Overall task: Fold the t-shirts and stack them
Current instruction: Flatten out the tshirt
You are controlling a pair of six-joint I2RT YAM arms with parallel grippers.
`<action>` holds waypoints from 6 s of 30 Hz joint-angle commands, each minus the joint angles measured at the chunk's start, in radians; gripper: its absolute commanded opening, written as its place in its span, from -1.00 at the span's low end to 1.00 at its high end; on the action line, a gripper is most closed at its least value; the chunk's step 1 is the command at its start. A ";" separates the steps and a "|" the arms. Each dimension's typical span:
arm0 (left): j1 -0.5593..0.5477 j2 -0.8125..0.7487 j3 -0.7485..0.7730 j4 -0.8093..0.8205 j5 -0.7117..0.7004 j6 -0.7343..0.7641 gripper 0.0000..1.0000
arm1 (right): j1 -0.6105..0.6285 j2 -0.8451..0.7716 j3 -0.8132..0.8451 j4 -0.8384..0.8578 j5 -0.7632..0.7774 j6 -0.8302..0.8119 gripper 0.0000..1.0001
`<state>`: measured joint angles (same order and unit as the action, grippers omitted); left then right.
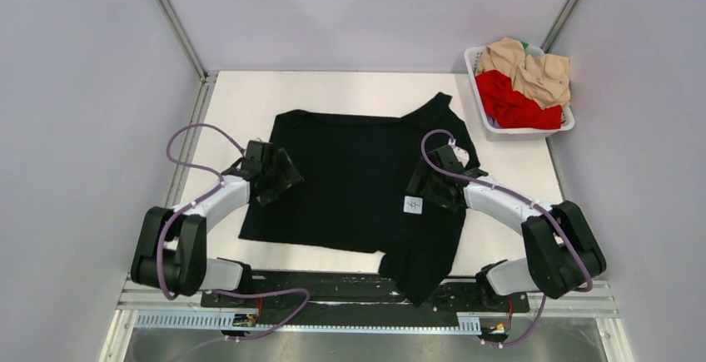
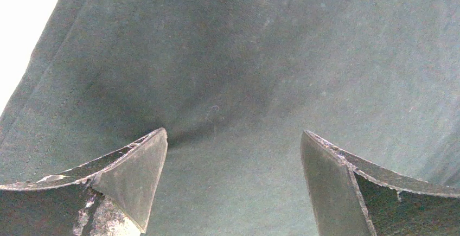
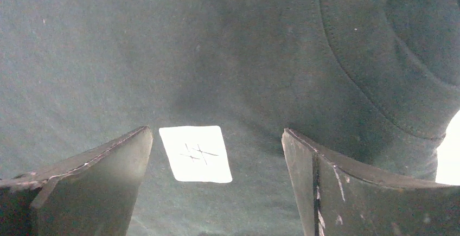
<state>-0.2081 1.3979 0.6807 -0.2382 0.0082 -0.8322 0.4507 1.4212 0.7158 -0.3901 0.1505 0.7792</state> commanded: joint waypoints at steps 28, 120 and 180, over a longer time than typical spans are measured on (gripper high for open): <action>-0.106 0.308 0.486 0.004 -0.163 -0.008 1.00 | -0.099 0.059 0.278 0.110 0.023 -0.037 1.00; -0.129 -0.055 -0.037 -0.187 -0.077 -0.011 1.00 | -0.139 -0.016 -0.083 -0.253 -0.030 0.048 1.00; -0.271 0.296 0.228 -0.116 -0.216 0.102 1.00 | -0.223 0.748 0.865 0.304 -0.262 -0.128 1.00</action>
<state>-0.4801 1.6386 0.9218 -0.3546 -0.2234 -0.7265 0.2321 2.1258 1.5227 -0.1898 -0.1001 0.6327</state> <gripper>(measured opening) 0.998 0.998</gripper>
